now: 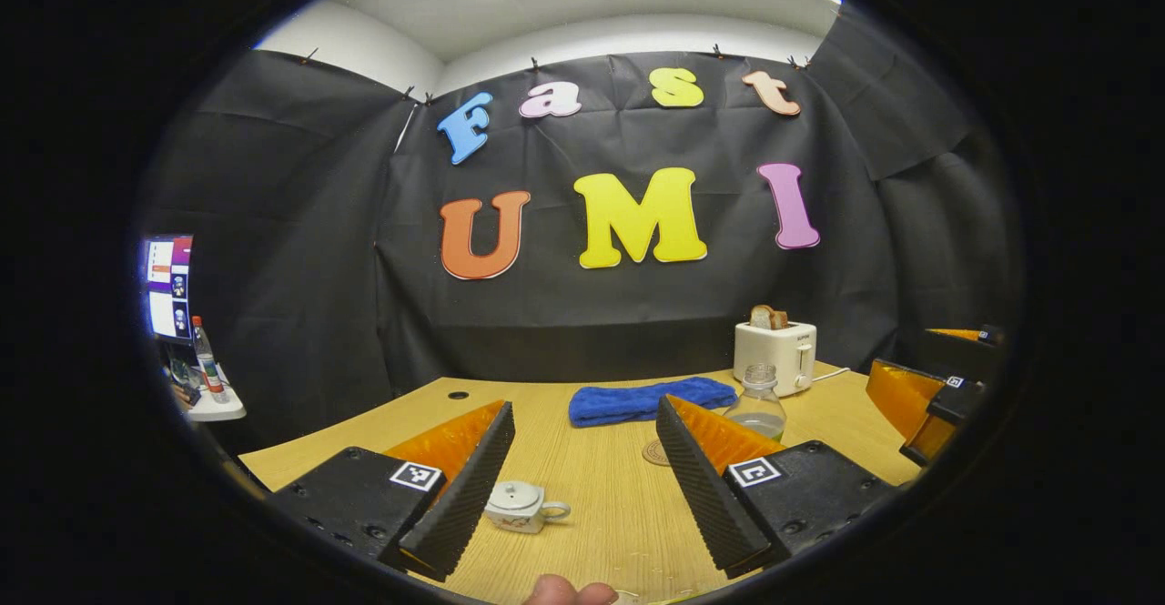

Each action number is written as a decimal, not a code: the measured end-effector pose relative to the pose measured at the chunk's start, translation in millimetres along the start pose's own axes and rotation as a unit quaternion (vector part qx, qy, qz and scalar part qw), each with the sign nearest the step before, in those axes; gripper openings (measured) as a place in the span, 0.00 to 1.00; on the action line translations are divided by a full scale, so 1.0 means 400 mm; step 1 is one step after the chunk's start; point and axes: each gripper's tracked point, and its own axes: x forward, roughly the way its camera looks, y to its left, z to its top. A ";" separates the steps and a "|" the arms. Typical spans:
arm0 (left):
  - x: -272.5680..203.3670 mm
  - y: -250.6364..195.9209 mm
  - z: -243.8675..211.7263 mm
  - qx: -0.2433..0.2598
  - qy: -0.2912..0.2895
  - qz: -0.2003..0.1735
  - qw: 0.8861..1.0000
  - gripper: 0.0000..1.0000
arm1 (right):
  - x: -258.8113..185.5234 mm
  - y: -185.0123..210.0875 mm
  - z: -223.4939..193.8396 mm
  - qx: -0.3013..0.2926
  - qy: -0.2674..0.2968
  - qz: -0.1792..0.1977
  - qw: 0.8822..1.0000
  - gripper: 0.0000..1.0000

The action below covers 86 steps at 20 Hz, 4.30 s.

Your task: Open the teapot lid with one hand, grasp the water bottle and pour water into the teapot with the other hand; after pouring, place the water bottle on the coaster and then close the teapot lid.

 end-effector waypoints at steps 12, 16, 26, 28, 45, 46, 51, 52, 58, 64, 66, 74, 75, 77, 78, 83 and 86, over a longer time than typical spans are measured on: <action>-0.014 0.118 -0.170 -0.007 0.054 0.024 0.998 0.98 | 0.038 -0.031 -0.101 0.005 0.033 0.017 0.999 0.98; 0.038 0.158 -0.212 -0.016 0.071 0.030 0.997 0.98 | 0.047 -0.034 -0.120 0.003 0.044 0.018 0.999 0.98; 0.149 0.169 -0.329 -0.028 0.150 0.023 0.988 0.68 | 0.072 -0.087 -0.139 0.001 0.051 -0.008 0.999 0.96; 0.154 0.168 -0.340 -0.024 0.156 0.027 0.987 0.53 | 0.078 -0.086 -0.150 0.000 0.056 -0.007 0.998 0.96; 0.130 0.175 -0.212 -0.026 0.105 0.018 0.994 0.02 | 0.066 0.048 -0.167 -0.002 0.052 0.082 0.995 0.96; 0.118 0.173 -0.201 -0.028 0.100 0.018 0.994 0.03 | 0.062 0.066 -0.167 -0.002 0.052 0.091 0.994 0.96; 0.051 0.173 -0.170 -0.025 0.091 0.016 0.995 0.02 | 0.089 0.153 -0.213 -0.010 0.068 0.124 0.990 0.94; 0.042 0.176 -0.163 -0.025 0.089 0.017 0.996 0.02 | 0.100 0.170 -0.227 -0.006 0.072 0.129 0.989 0.99; 0.003 0.196 -0.138 -0.023 0.081 0.023 0.996 0.02 | 0.173 0.241 -0.301 0.010 0.113 0.136 0.984 0.96; -0.004 0.220 -0.143 -0.033 0.082 0.028 0.996 0.02 | 0.210 0.260 -0.321 0.017 0.125 0.125 0.984 0.86; -0.002 0.226 -0.147 -0.036 0.084 0.027 0.995 0.02 | 0.212 0.262 -0.318 0.010 0.124 0.124 0.984 0.76; 0.012 0.239 -0.139 -0.041 0.079 0.014 0.996 0.02 | 0.238 0.297 -0.263 -0.147 0.145 0.182 0.961 0.71; 0.016 0.243 -0.132 -0.042 0.075 0.013 0.996 0.02 | 0.244 0.303 -0.262 -0.181 0.152 0.190 0.953 0.71; 0.023 0.248 -0.116 -0.038 0.067 0.012 0.997 0.02 | 0.266 0.309 -0.261 -0.262 0.158 0.201 0.931 0.71; 0.026 0.250 -0.108 -0.038 0.062 0.012 0.997 0.02 | 0.276 0.309 -0.259 -0.292 0.160 0.205 0.921 0.71; 0.043 0.280 -0.113 -0.049 0.057 0.005 0.997 0.02 | 0.299 0.357 -0.243 -0.402 0.143 0.220 0.877 0.72; 0.051 0.317 -0.139 -0.048 0.064 0.010 0.997 0.02 | 0.302 0.390 -0.236 -0.461 0.122 0.224 0.850 0.71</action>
